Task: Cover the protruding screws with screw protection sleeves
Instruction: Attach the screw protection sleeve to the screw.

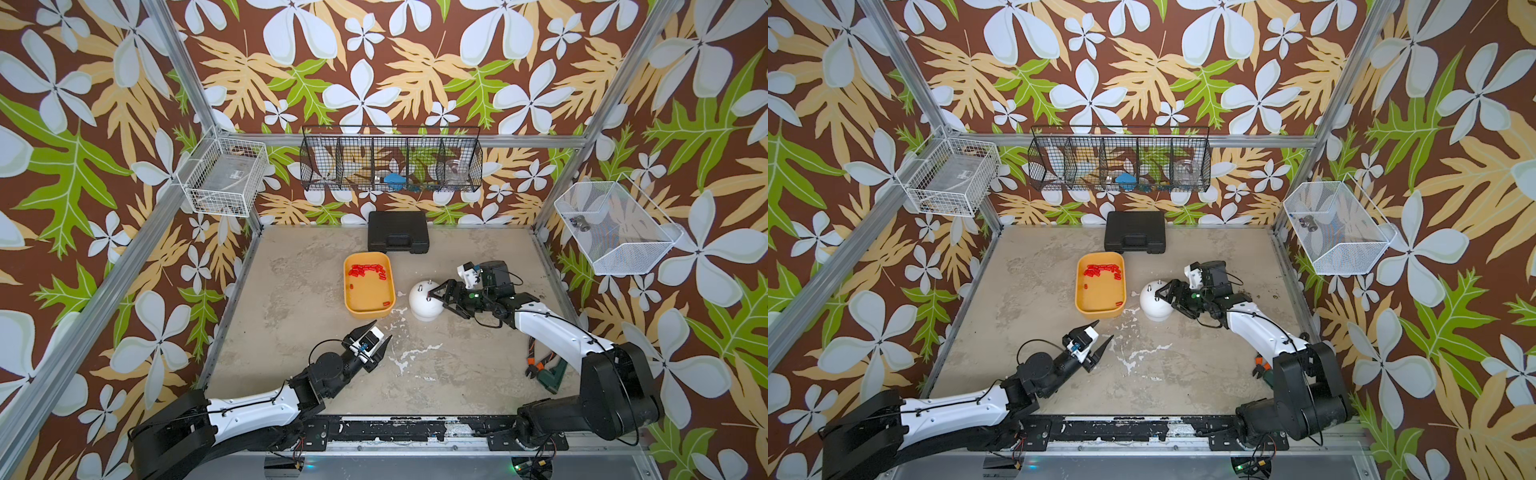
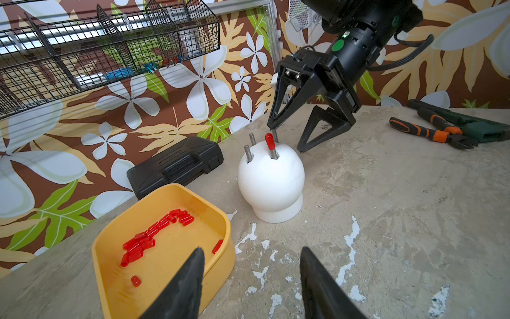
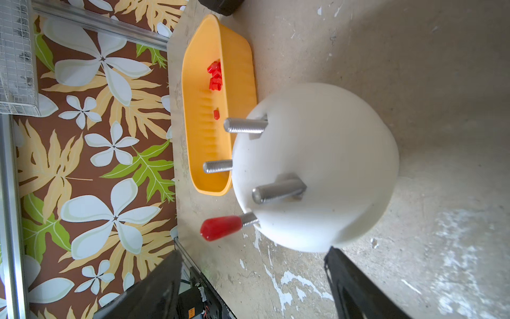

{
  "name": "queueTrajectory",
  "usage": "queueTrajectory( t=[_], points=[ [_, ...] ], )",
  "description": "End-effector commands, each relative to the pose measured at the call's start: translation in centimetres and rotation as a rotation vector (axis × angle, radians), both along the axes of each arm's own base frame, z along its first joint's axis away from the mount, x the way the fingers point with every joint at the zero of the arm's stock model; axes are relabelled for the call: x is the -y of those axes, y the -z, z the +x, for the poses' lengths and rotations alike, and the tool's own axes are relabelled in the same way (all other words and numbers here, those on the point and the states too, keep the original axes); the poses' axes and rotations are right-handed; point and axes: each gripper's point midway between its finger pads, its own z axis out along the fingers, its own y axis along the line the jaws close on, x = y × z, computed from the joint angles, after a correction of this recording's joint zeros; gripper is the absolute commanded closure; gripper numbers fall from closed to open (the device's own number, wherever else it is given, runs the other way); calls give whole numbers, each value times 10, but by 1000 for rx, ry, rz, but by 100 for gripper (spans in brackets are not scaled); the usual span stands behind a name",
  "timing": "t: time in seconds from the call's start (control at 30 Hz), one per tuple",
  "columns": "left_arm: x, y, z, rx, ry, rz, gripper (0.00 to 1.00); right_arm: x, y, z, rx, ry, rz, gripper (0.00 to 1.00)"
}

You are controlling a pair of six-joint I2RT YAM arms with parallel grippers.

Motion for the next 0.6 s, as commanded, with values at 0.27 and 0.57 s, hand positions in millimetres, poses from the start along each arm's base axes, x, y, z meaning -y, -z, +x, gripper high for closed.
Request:
queueTrajectory(
  t=[0.27, 0.57],
  points=[
    [-1, -7, 2, 14, -12, -16, 44, 0, 20, 9, -40, 9, -36, 16],
    [-2, -7, 2, 14, -12, -16, 44, 2, 42, -2, -100, 10, -31, 17]
  ],
)
